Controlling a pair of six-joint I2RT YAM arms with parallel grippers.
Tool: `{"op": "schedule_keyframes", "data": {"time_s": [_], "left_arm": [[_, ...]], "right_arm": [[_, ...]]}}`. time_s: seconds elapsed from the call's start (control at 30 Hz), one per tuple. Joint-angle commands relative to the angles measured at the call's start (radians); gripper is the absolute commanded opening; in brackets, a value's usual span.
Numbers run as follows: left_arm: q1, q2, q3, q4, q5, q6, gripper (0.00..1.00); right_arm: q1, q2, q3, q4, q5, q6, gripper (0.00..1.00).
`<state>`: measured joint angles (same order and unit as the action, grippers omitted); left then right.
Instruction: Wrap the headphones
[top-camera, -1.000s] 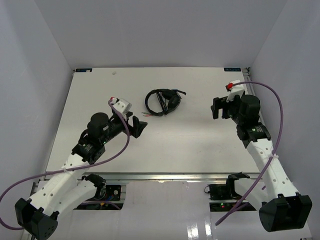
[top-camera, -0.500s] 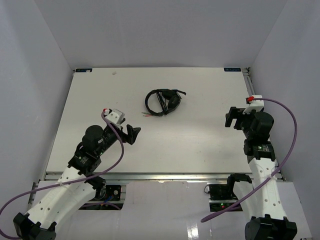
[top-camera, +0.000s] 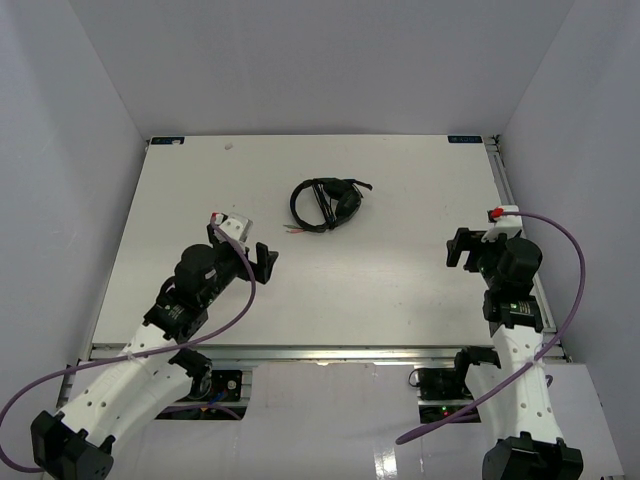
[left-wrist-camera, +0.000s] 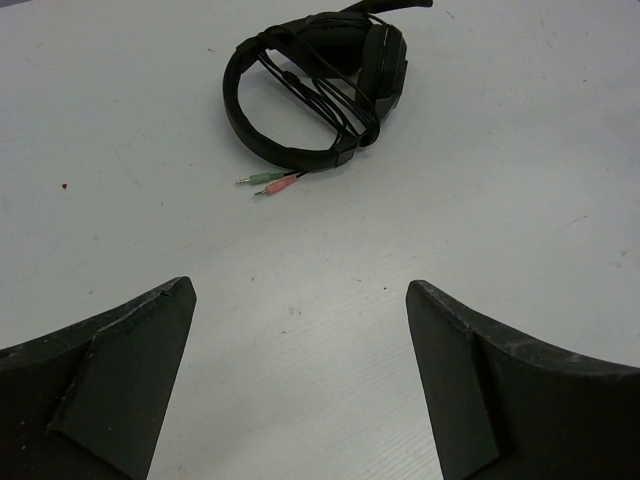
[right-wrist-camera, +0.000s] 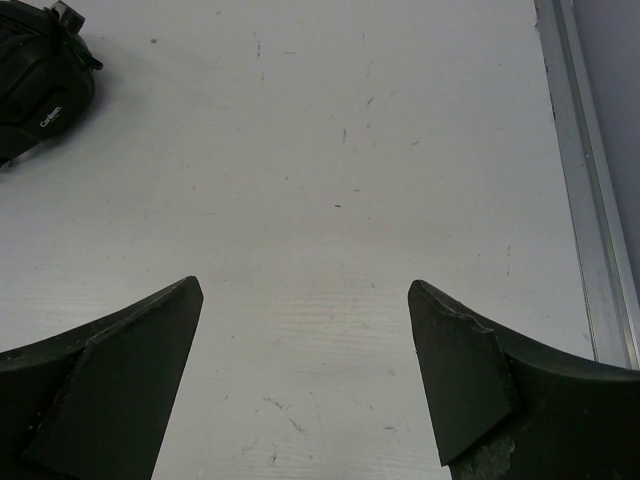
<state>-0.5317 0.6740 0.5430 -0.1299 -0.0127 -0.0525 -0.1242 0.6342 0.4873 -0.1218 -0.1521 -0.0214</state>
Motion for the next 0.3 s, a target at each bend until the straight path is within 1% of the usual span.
{"op": "schedule_keyframes", "data": {"time_s": [0.0,0.13,0.27], "left_arm": [[0.006,0.009,-0.008,0.007,-0.032,-0.004,0.98],[0.006,0.012,-0.012,0.013,-0.038,-0.003,0.98],[0.006,0.027,-0.011,0.018,-0.026,-0.003,0.98]], "right_arm": [[-0.008,-0.019,-0.003,0.066,-0.007,0.014,0.9],[-0.021,-0.025,-0.001,0.068,-0.001,0.014,0.9],[-0.032,-0.03,0.001,0.068,0.012,0.066,0.9]]}}
